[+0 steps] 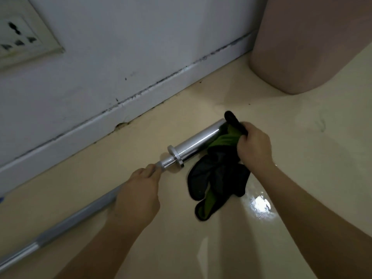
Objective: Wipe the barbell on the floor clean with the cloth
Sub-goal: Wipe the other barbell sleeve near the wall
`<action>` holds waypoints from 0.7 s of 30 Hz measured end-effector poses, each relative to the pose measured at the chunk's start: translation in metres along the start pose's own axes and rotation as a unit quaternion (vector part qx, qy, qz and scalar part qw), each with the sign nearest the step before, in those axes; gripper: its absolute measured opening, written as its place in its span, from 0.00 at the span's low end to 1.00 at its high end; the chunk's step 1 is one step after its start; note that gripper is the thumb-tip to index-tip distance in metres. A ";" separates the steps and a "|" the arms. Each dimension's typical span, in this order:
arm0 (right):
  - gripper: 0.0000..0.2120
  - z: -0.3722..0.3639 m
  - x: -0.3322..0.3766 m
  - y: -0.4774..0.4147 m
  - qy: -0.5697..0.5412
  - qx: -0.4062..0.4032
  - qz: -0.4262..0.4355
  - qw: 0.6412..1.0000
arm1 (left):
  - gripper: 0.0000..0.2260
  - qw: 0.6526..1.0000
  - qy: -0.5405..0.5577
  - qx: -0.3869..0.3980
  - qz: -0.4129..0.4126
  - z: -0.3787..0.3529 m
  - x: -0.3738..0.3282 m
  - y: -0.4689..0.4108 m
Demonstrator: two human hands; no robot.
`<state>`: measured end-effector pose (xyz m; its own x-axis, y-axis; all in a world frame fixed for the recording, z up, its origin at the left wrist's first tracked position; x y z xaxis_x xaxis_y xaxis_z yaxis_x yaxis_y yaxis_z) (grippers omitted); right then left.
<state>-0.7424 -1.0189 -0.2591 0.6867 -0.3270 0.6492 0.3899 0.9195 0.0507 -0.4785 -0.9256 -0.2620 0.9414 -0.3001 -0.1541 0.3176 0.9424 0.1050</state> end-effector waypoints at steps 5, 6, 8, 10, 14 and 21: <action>0.29 -0.044 0.031 -0.003 0.040 0.122 0.082 0.988 | 0.31 1.000 0.006 0.029 0.009 0.001 -0.007 0.006; 0.30 -0.054 0.034 0.011 0.051 0.143 0.112 0.982 | 0.31 0.999 0.010 0.033 0.013 0.002 -0.007 0.006; 0.29 -0.072 0.038 0.055 0.025 0.203 0.171 0.964 | 0.31 0.999 0.014 0.036 0.012 0.004 -0.008 0.005; 0.27 -0.071 0.039 0.082 -0.011 0.244 0.202 0.948 | 0.32 0.999 0.014 0.039 0.007 0.007 -0.009 0.004; 0.26 -0.051 0.021 0.023 0.048 0.183 0.160 0.969 | 0.33 0.999 0.035 0.027 -0.001 0.007 -0.011 0.014; 0.33 -0.068 0.035 0.090 0.035 0.243 0.238 0.940 | 0.33 0.998 0.035 0.052 0.000 0.010 -0.017 0.015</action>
<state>-0.6411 -0.9631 -0.2835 0.7582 0.1487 0.6348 -0.2863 0.9507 0.1193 -0.4891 -0.9078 -0.2484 0.9327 -0.2851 -0.2209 0.3304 0.9211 0.2061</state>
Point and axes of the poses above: each hand's wrist, its own y-axis away from the middle knuckle, its own z-axis out of the back of the hand, x = y × z, the point moved 3 cm from there along -y, towards the middle knuckle, and after that the axes turned 11 degrees about -z, right-handed, at the moved point
